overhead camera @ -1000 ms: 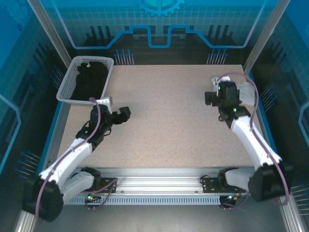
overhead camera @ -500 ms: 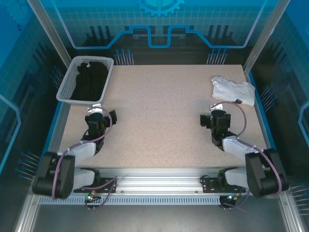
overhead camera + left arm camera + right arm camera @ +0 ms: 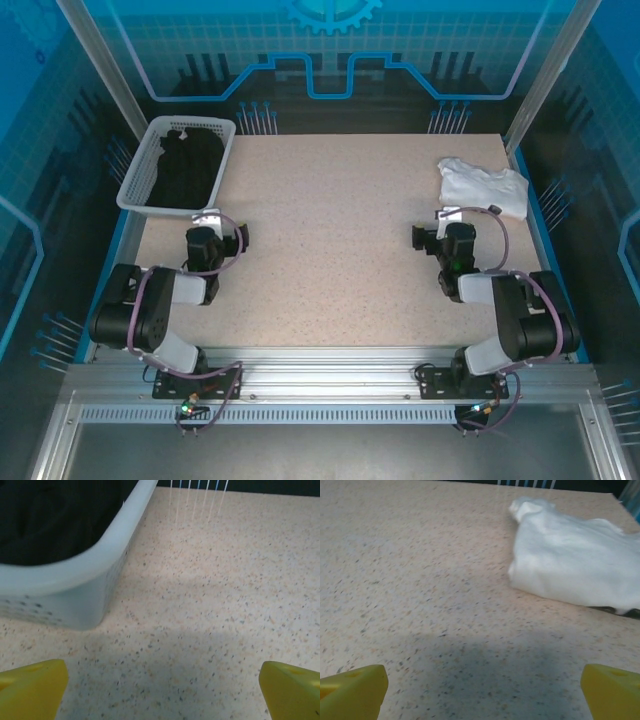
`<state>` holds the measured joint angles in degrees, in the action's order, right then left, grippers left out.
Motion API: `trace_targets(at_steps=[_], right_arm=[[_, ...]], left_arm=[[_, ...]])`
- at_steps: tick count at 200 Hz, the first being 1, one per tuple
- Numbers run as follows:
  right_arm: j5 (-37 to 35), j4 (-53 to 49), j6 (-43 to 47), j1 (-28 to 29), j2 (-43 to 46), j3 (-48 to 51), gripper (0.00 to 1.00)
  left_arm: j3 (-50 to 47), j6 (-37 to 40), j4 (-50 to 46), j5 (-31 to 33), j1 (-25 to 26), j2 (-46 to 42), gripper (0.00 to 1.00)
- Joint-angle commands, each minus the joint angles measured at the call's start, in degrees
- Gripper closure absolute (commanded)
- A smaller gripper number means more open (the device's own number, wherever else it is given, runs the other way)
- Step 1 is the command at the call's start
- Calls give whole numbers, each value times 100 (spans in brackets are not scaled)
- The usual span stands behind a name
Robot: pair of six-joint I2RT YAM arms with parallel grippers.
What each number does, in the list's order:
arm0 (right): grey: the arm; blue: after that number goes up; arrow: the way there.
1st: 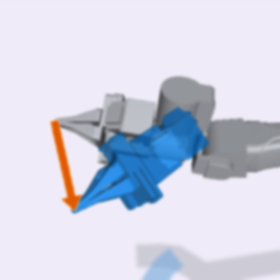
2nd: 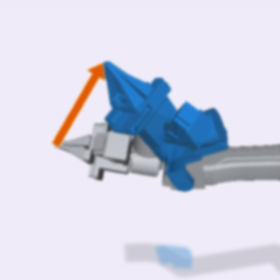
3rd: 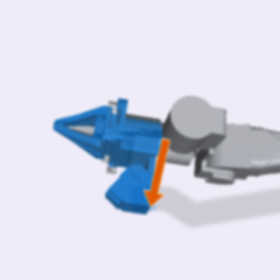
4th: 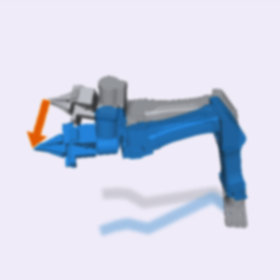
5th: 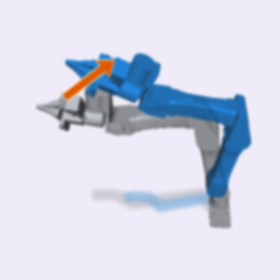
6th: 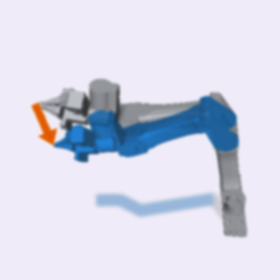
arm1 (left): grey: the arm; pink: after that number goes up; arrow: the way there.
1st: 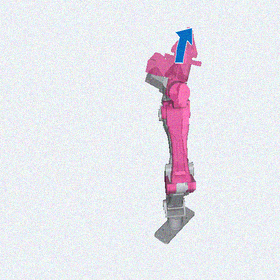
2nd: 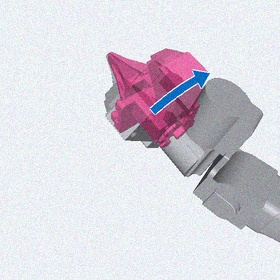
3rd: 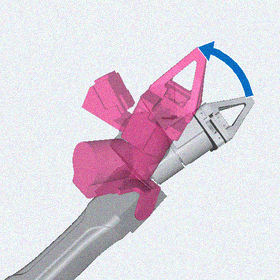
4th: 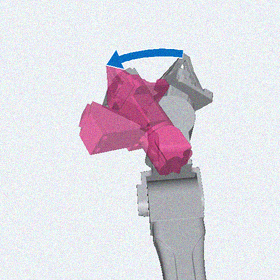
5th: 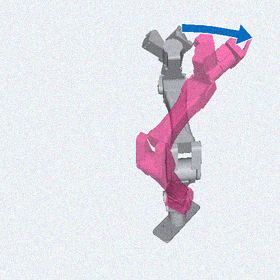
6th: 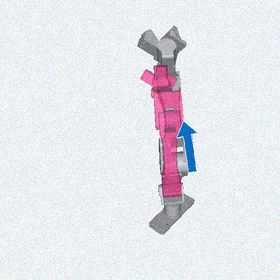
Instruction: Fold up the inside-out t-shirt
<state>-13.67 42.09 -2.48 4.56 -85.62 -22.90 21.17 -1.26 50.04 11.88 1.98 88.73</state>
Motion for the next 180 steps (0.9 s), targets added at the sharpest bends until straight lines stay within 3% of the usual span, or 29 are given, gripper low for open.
trace_targets(at_steps=[1,180], right_arm=[[305,242,141,18,-44,-107,0],[291,278,155,28,-51,-100,0]], left_arm=[[67,103,214,-238,-40,-16,1],[78,108,197,-247,-40,-31,1]])
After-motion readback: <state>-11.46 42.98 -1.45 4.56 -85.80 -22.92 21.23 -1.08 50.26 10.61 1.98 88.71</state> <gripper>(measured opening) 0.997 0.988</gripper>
